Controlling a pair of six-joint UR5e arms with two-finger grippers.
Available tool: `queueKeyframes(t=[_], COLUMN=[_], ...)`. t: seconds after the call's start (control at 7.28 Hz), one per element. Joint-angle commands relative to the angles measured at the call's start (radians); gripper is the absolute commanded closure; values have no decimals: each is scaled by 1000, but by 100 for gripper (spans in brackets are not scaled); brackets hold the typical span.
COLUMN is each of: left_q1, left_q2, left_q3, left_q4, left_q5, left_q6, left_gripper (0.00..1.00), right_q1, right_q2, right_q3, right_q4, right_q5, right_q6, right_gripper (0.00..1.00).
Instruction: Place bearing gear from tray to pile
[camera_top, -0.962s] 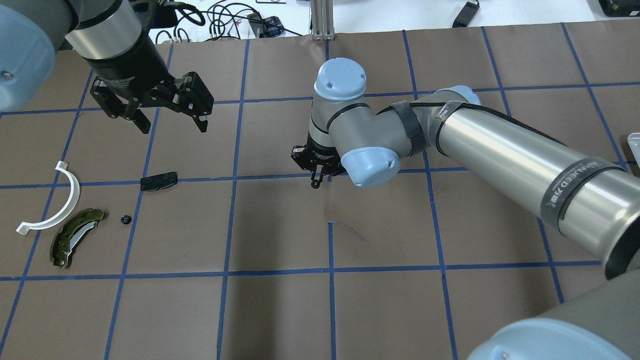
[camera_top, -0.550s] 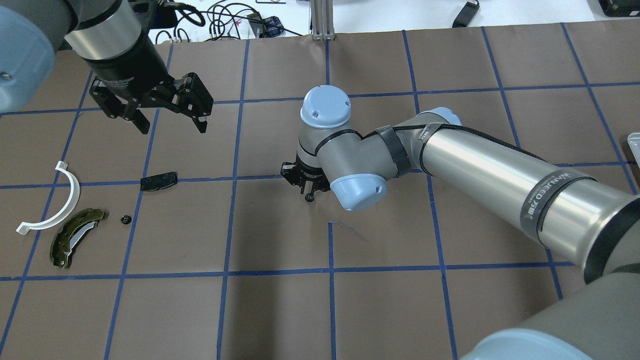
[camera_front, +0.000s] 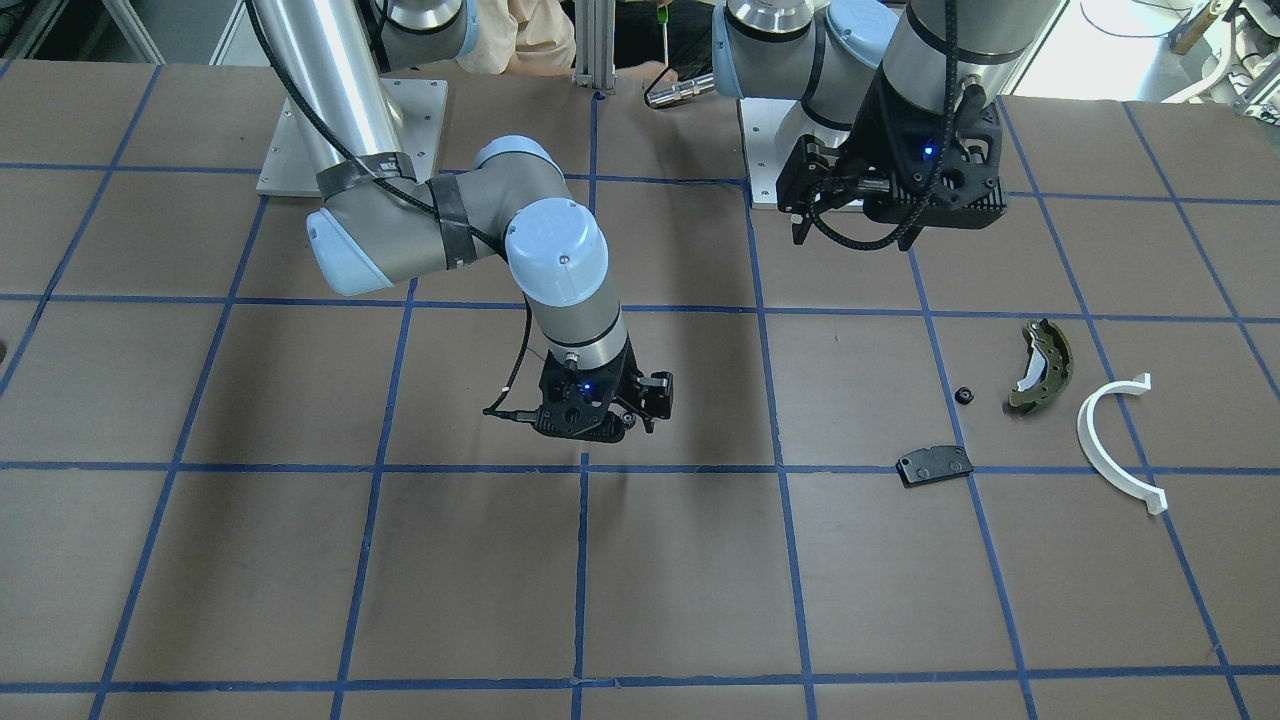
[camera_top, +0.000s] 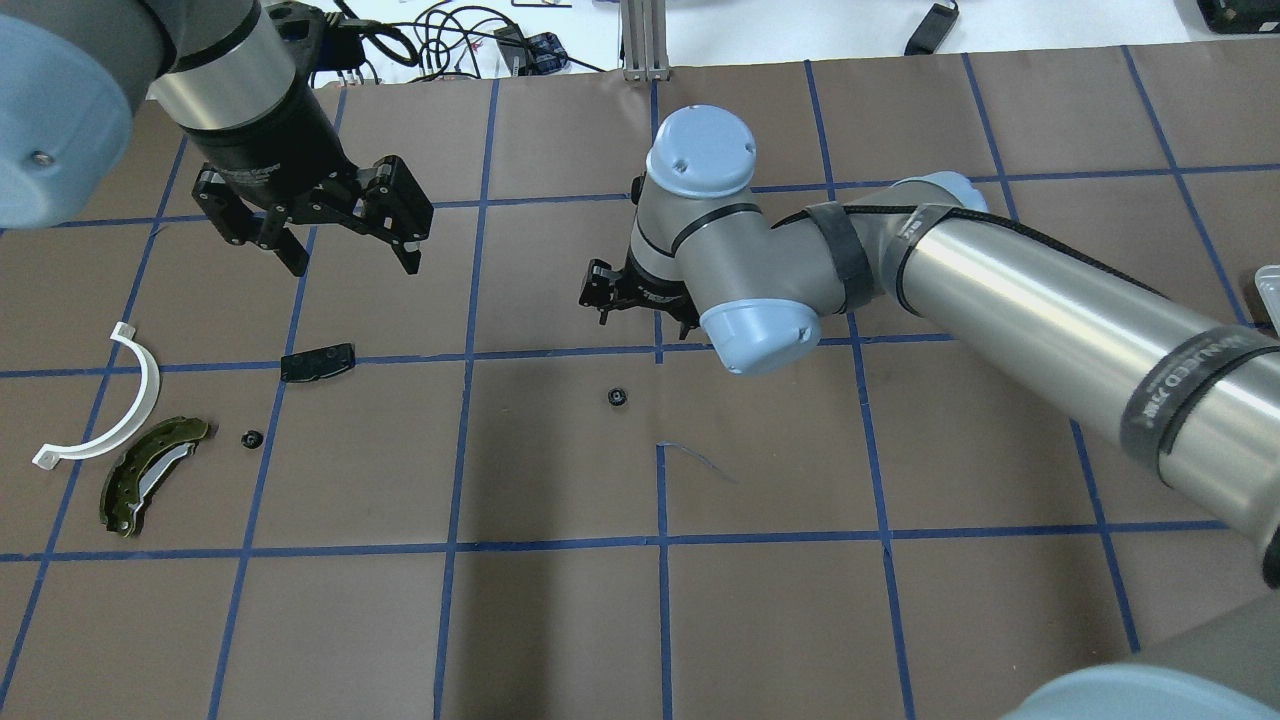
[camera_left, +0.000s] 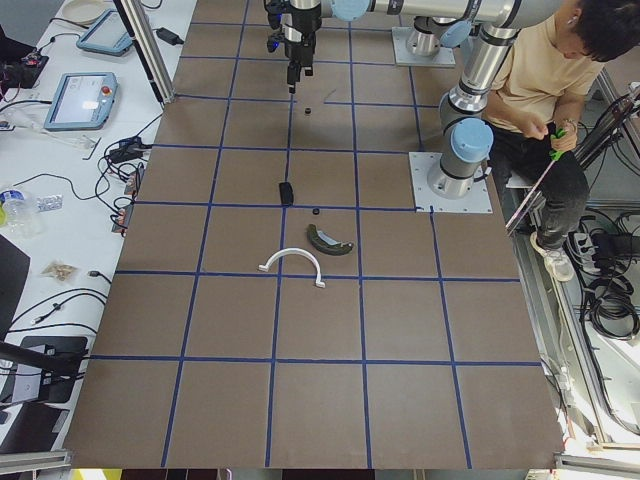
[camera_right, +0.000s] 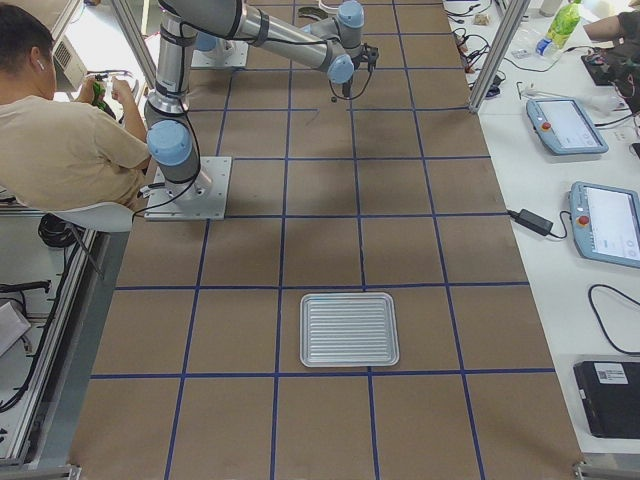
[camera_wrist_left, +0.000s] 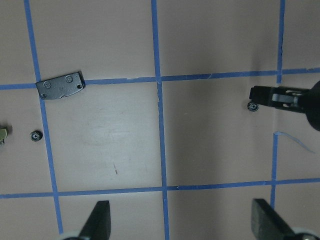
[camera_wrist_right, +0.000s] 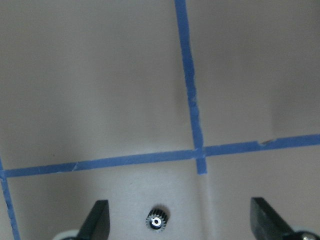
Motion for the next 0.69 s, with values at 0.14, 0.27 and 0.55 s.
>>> queueKeyframes(t=[0.14, 0.27, 0.55], left_q1=[-22, -72, -184], left_q2=[-124, -152, -233], left_q3=[-68, -115, -218], left_q4=[94, 218, 457], left_q5=[-5, -4, 5], left_q6=[-40, -85, -174], left_gripper=[0, 0, 0], right_q1=[-168, -216, -323], right_q2=[-169, -218, -278], right_q3=[-6, -8, -15], right_q4=[200, 252, 344], right_q5=[-9, -9, -32], right_q6=[-218, -246, -301], right_gripper=[0, 0, 0])
